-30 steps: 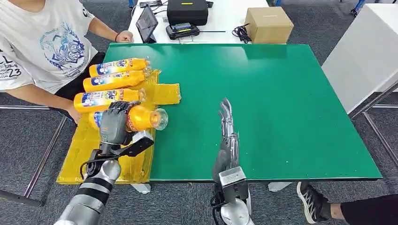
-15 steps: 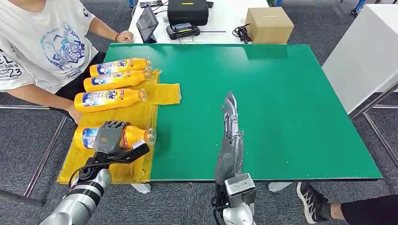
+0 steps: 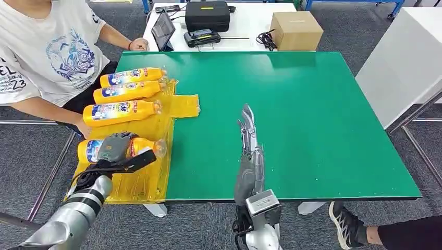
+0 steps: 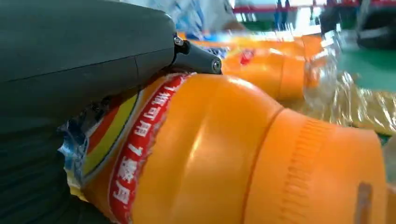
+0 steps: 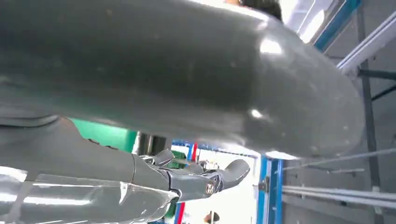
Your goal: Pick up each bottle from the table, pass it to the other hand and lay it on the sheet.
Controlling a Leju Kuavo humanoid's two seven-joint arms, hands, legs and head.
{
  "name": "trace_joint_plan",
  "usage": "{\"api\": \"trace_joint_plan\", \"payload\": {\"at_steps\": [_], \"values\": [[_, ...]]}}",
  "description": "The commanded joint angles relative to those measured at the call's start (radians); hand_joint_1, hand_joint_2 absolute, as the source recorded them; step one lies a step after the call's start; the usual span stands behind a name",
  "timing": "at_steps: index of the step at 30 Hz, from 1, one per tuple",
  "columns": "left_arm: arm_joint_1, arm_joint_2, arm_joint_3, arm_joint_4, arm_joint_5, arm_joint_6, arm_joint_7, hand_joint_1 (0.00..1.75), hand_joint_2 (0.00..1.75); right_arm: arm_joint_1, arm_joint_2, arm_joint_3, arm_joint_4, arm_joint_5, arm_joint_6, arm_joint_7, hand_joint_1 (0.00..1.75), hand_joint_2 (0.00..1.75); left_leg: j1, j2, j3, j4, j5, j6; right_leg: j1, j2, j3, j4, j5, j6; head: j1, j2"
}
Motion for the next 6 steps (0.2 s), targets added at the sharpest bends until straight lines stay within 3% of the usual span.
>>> {"api": "trace_joint_plan", "payload": {"at_steps": [1,4,5,6], "values": [[0.028,0.046,0.025,0.113,0.043,-0.19,-0.019,0.0,1.75,-0.049,-0.019,0.007,0.088,-0.012,0.028,-0.002,0.0,0.0,0.0,0.007,0.005,-0.002,-0.001,-0.001,0.0,0.006,0.002,-0.002,0.001,-0.002,0.0,0.0],[0.026,0.044,0.025,0.115,0.049,-0.205,-0.025,0.0,1.75,-0.05,-0.019,0.006,0.089,-0.013,0.029,-0.003,0.0,0.0,0.001,0.007,0.006,-0.003,0.0,-0.002,0.001,0.006,0.003,-0.002,0.002,-0.005,-0.001,0.0],[0.026,0.046,0.026,0.116,0.065,-0.241,-0.037,0.0,0.0,-0.052,-0.02,0.008,0.095,-0.012,0.032,-0.004,0.0,0.0,0.0,0.005,0.006,-0.002,0.0,-0.002,0.0,0.004,0.003,-0.001,0.002,-0.004,0.0,0.0],[0.025,0.051,0.028,0.12,0.081,-0.282,-0.049,0.0,0.0,-0.057,-0.018,0.009,0.103,-0.016,0.038,-0.006,0.0,0.0,0.0,0.004,0.006,-0.003,0.0,-0.002,0.001,0.003,0.004,-0.002,0.002,-0.005,0.001,0.0]]}}
